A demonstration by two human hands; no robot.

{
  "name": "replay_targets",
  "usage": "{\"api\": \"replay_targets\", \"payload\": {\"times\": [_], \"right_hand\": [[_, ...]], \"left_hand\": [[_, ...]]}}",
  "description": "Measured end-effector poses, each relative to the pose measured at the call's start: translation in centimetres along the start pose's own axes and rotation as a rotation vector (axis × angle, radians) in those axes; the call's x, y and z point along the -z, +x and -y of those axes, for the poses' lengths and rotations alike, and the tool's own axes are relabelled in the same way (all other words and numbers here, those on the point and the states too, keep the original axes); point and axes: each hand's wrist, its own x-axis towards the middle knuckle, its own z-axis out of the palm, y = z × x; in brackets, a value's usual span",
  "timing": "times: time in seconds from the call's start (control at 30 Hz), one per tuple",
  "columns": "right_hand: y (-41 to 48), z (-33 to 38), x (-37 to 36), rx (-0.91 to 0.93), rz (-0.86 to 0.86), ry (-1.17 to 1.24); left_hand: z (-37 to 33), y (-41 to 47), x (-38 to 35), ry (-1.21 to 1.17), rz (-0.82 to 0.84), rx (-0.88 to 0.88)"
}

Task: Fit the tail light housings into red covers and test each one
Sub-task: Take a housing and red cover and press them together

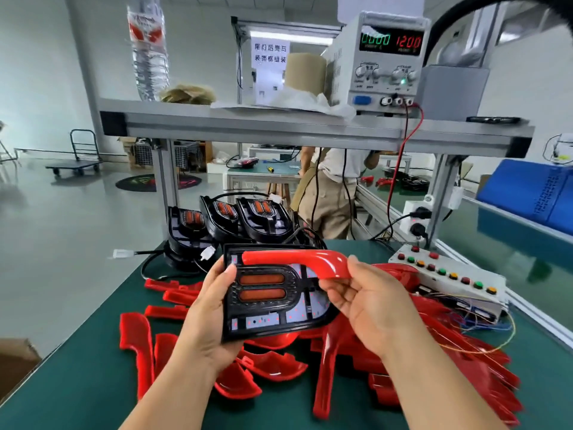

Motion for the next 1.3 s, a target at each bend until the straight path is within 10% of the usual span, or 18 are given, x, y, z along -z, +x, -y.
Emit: {"api": "replay_targets", "payload": {"times": [1.1, 1.3], "right_hand": [[0.9, -4.1, 3.1, 0.321, -0.208, -0.802], [1.1, -3.6, 3.0, 0.034, 0.075, -0.111]], "left_hand": [[0.4, -0.5, -0.2, 0.208, 0.176, -0.091], [0.2, -0.8, -0.2, 0.163, 0.249, -0.110]]}}
